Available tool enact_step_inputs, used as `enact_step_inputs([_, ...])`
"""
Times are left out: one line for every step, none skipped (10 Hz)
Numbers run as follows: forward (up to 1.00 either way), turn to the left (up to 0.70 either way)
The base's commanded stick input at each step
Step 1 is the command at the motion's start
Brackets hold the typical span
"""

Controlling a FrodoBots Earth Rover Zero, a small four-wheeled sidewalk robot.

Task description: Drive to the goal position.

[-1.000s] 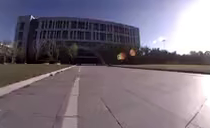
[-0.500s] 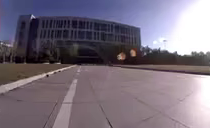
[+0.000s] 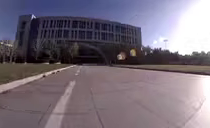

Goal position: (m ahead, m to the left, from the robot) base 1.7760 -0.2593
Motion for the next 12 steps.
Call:
enact_step_inputs([0.7,0.0])
enact_step_inputs([0.7,0.0])
enact_step_inputs([0.7,0.0])
enact_step_inputs([0.7,0.0])
enact_step_inputs([0.7,0.0])
enact_step_inputs([0.7,0.0])
enact_step_inputs([0.7,0.0])
enact_step_inputs([0.7,0.0])
enact_step_inputs([0.7,0.0])
enact_step_inputs([0.7,0.0])
enact_step_inputs([0.7,0.0])
enact_step_inputs([0.7,0.0])
